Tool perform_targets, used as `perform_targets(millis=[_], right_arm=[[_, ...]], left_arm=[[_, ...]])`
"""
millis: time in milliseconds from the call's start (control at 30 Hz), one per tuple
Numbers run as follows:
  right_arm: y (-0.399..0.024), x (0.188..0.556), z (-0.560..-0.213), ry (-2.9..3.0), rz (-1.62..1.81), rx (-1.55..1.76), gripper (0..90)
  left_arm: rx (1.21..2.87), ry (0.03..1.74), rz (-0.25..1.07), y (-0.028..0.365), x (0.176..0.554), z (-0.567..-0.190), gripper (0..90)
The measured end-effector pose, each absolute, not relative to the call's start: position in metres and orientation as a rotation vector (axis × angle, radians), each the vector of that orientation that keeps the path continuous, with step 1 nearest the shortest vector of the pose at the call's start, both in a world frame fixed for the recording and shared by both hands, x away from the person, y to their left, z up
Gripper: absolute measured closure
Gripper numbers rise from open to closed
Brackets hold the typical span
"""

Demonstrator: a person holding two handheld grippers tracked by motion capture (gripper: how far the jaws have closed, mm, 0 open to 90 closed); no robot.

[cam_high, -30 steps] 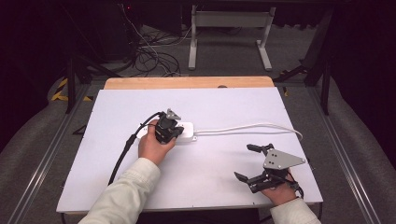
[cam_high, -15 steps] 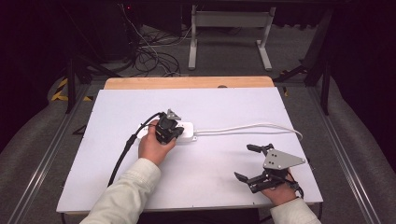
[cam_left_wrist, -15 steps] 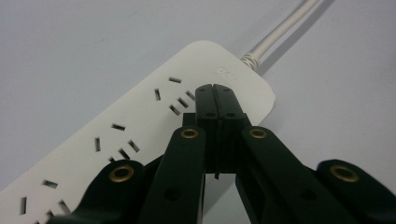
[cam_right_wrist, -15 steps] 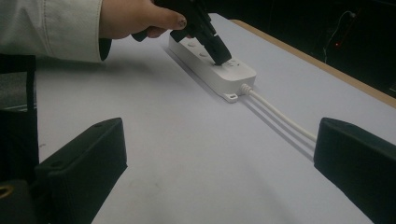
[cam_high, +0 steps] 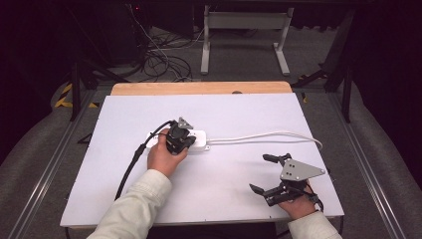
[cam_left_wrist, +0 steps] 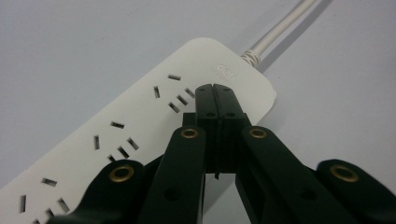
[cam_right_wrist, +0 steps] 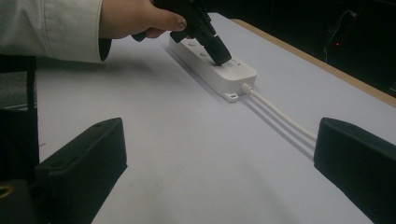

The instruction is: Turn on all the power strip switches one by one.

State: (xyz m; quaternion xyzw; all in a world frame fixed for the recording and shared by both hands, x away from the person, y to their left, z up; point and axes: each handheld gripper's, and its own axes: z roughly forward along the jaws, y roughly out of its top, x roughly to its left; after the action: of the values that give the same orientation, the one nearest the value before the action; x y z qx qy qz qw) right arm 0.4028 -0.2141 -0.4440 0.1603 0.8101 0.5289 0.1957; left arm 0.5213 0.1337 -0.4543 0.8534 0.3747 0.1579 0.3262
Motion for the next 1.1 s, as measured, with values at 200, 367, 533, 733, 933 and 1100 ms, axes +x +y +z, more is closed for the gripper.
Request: perform_targets(millis=[200,367,533,733,933,1100], right_arm=[[-0.214,0.402,-0.444,2.27,1.48,0.448,3.2],[-0.213,0.403,-0.444,2.276,1.478,0.446,3.2],[-0.213,0.403,-0.445,2.278,1.478,0.446,3.2],[-0.213,0.403,-0.445,2.281,1.477,0.445,3.2],[-0.213,0.403,-0.444,2.277,1.478,0.446,3.2],[-0.215,0.405,-0.445,2.274,1.482,0.459,3.2]], left_arm=[[2.237,0.992,0.412,0.134,0.521,-0.454,90.0],[2.236,0.997,0.429,0.132,0.52,-0.455,90.0],[2.23,1.004,0.419,0.133,0.52,-0.456,90.0],[2.231,1.005,0.401,0.134,0.522,-0.456,90.0],[2.247,1.011,0.453,0.132,0.519,-0.45,90.0],[2.19,0.973,0.408,0.14,0.515,-0.439,90.0]])
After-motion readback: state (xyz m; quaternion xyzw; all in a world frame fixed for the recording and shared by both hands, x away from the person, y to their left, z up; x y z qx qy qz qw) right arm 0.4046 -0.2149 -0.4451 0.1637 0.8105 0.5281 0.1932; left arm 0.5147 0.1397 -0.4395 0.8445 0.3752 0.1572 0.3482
